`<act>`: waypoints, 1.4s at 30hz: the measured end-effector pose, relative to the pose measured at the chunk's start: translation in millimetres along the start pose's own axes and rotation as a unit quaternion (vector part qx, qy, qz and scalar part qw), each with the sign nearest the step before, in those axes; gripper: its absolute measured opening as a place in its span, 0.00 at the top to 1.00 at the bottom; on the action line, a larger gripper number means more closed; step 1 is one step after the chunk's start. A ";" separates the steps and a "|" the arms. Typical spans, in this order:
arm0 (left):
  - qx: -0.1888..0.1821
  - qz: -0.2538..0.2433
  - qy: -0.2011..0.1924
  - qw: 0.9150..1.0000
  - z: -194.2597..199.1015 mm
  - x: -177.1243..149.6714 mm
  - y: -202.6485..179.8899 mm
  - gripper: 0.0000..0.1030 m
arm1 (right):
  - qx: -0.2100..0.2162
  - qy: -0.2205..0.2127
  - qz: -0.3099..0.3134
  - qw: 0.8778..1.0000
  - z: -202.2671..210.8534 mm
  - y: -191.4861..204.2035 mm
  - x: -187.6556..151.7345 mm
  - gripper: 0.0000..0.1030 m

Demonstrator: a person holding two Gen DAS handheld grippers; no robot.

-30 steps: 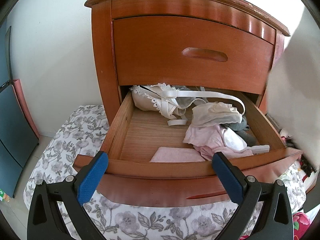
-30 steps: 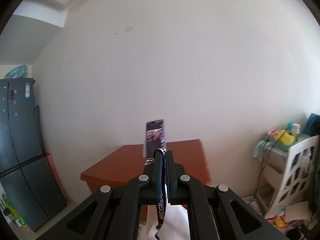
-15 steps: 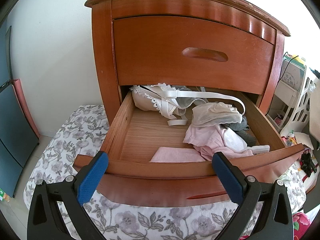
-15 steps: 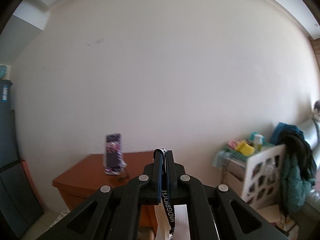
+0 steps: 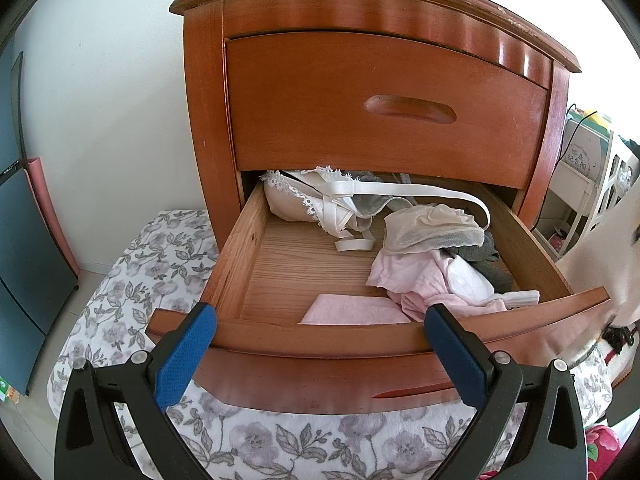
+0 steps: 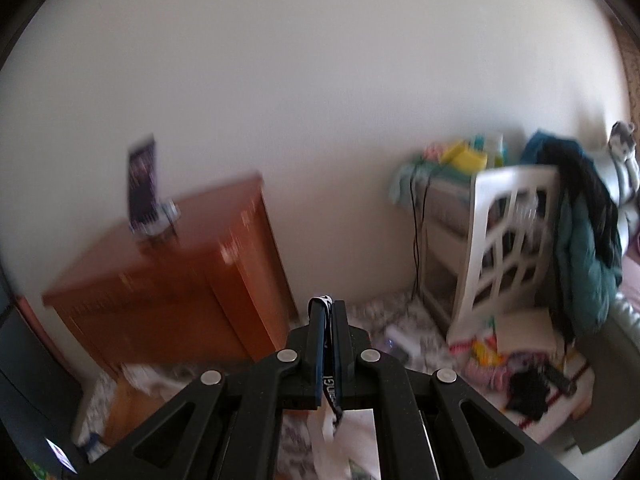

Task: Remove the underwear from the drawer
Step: 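Carry the white banded garment over the bed with the right gripper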

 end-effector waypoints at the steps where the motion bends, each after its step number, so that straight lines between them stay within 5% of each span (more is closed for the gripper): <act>1: 0.000 0.000 0.000 1.000 0.0 0.1 -0.2 0.00 | -0.004 0.015 0.003 1.000 -11.1 -1.0 -8.3 0.97; 14: 0.000 0.000 0.000 1.000 0.0 0.0 -0.2 0.00 | -0.049 0.207 0.030 0.977 -132.1 -26.5 -152.5 0.97; 31: 0.000 0.000 0.000 1.000 0.0 0.0 -0.2 0.00 | -0.011 0.315 0.071 0.946 -156.4 -10.1 -260.8 0.96; 35: 0.000 0.000 0.000 1.000 -0.1 0.0 0.1 0.00 | -0.006 0.323 0.077 0.943 -155.8 -5.9 -265.5 0.78; 37: 0.000 0.000 0.000 1.000 -0.1 0.0 0.1 0.00 | -0.010 0.319 0.077 0.945 -155.0 -6.6 -263.7 0.57; 42: 0.000 0.000 0.000 1.000 -0.1 0.0 -0.1 0.00 | -0.017 0.315 0.072 0.946 -155.3 -10.6 -257.4 0.46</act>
Point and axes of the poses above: each gripper's, at about its wrist camera, not at the fingertips, and z roughly against the way its jaws point, y to its left, x to its top, the point moved 3 cm from there along -z, roughly the way its jaws point, and after that the axes turned 5 degrees about -z, right-handed, at the moved point
